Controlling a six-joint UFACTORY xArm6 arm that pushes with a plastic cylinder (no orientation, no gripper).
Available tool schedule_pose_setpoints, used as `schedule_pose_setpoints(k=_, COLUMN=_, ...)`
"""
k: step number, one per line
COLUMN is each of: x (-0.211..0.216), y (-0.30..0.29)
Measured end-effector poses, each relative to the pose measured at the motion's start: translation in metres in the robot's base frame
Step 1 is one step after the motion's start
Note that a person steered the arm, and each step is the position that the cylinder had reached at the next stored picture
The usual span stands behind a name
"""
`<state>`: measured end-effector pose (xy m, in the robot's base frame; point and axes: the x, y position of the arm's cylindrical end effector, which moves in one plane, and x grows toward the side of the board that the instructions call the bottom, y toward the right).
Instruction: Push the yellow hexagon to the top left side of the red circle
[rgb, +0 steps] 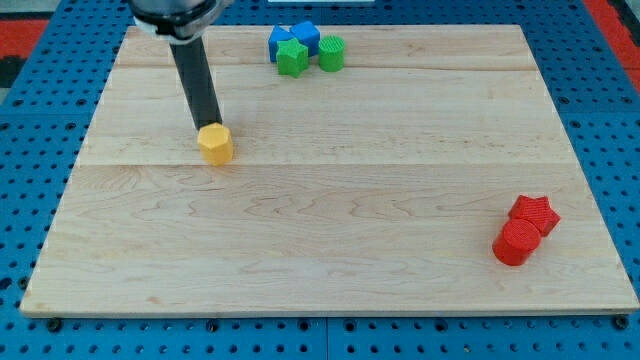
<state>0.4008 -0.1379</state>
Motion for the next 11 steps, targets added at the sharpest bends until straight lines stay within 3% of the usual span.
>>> schedule_pose_setpoints(k=3, x=0.093, y=-0.050)
schedule_pose_setpoints(k=5, x=0.071, y=-0.080)
schedule_pose_setpoints(k=8, x=0.067, y=-0.054)
schedule_pose_setpoints(k=11, x=0.060, y=0.072)
